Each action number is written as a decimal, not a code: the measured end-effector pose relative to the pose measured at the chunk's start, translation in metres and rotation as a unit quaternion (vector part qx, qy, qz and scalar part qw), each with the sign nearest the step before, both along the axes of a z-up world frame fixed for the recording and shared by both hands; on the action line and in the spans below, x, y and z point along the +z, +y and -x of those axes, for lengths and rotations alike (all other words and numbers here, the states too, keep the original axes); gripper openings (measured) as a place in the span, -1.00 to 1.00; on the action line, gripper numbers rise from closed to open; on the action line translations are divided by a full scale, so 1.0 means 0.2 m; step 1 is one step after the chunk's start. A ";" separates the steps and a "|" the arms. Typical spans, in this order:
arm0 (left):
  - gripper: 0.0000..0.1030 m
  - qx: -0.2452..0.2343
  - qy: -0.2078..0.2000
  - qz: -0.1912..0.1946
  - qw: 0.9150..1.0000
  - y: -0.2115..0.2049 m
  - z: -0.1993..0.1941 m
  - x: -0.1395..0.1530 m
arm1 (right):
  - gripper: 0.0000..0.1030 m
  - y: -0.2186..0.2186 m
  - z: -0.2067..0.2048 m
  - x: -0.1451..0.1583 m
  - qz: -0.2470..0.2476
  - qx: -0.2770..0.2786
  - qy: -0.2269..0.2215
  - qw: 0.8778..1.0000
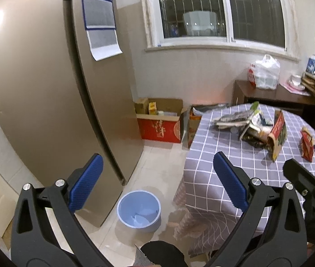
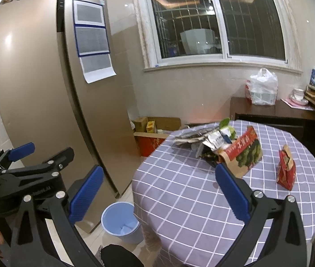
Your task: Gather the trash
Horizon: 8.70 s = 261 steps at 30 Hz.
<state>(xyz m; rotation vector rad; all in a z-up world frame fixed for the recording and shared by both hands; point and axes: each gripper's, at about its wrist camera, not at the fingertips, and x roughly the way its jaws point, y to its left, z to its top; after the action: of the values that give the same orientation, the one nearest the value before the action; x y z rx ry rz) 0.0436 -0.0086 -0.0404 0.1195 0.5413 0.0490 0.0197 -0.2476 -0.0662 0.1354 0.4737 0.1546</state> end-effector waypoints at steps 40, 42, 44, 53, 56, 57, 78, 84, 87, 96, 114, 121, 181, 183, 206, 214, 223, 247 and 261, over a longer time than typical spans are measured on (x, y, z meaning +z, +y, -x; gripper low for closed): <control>-0.39 -0.257 0.171 0.116 0.944 -1.28 -0.86 -0.53 | 0.18 -1.23 -0.66 -0.61 0.006 -0.190 0.181 0.965; -0.58 -0.271 0.170 0.130 0.938 -1.26 -0.84 -0.51 | 0.01 -1.23 -0.65 -0.60 0.000 -0.180 0.181 0.967; -0.72 -0.285 0.166 0.137 0.934 -1.27 -0.79 -0.49 | -0.12 -1.22 -0.62 -0.58 -0.013 -0.170 0.174 0.970; -0.77 -0.313 0.110 0.169 0.928 -1.07 -0.52 -0.29 | -0.43 -1.02 -0.41 -0.36 -0.059 -0.125 0.121 0.983; -0.77 -0.303 0.087 0.179 0.932 -0.92 -0.44 -0.21 | -0.43 -0.87 -0.34 -0.24 -0.057 -0.104 0.095 0.988; -0.77 -0.299 0.081 0.181 0.933 -0.88 -0.42 -0.19 | -0.43 -0.83 -0.33 -0.22 -0.057 -0.098 0.091 0.989; -0.76 0.010 0.088 0.176 0.980 0.65 -0.43 -0.36 | -0.43 0.75 -0.71 -0.27 -0.021 0.180 0.132 0.974; -0.76 0.080 0.147 0.193 0.967 0.94 -0.61 -0.67 | -0.38 1.07 -0.91 -0.48 -0.005 0.213 0.157 0.964; -0.76 0.100 0.174 0.198 0.959 1.00 -0.69 -0.80 | 0.26 1.19 -1.01 -0.62 0.025 0.208 0.162 0.964; -0.76 0.111 0.228 0.199 0.947 1.03 -0.89 -1.07 | 0.41 1.26 -1.09 -0.82 0.027 0.208 0.200 0.957; 0.62 0.140 0.238 0.171 0.946 1.10 -0.98 -1.18 | 0.57 1.17 -1.08 -0.80 0.027 0.161 0.166 0.972; 0.66 0.137 0.224 0.157 0.952 1.08 -0.96 -1.13 | 0.58 1.15 -1.07 -0.79 0.022 0.159 0.173 0.972; -0.68 -0.309 0.017 -0.102 0.946 -0.97 -1.21 -0.60 | 0.73 -0.62 -0.95 -0.45 0.004 -0.098 0.148 0.984; -0.75 -0.308 0.016 -0.079 0.948 -0.93 -1.19 -0.58 | 0.74 -0.62 -0.95 -0.43 0.007 -0.097 0.146 0.985; -0.91 -0.333 0.040 0.081 0.939 -0.56 -0.90 -0.47 | 0.74 -0.27 -0.96 -0.41 0.103 -0.035 0.123 0.986; -0.90 -0.364 0.053 0.082 0.926 -0.54 -0.78 -0.46 | 0.73 -0.17 -0.88 -0.37 0.158 -0.011 0.081 0.984; 0.25 -0.325 0.057 0.079 0.941 -0.51 -0.78 -0.48 | -0.61 -0.20 -0.89 -0.44 0.093 0.028 0.127 0.987; 0.59 -0.316 0.106 0.124 0.935 -0.59 -0.81 -0.58 | -0.72 -0.52 -0.69 -0.37 0.038 -0.082 0.092 0.992; 0.59 -0.300 0.114 0.107 0.941 -0.64 -0.77 -0.59 | -0.86 -0.58 -0.62 -0.34 0.010 -0.079 0.084 0.993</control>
<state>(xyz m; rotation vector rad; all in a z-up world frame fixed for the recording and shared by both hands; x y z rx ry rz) 0.1983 -0.1370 -0.1586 0.0746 0.7178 -0.6257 0.1432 -0.3632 -0.1339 0.1674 0.6301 -0.0179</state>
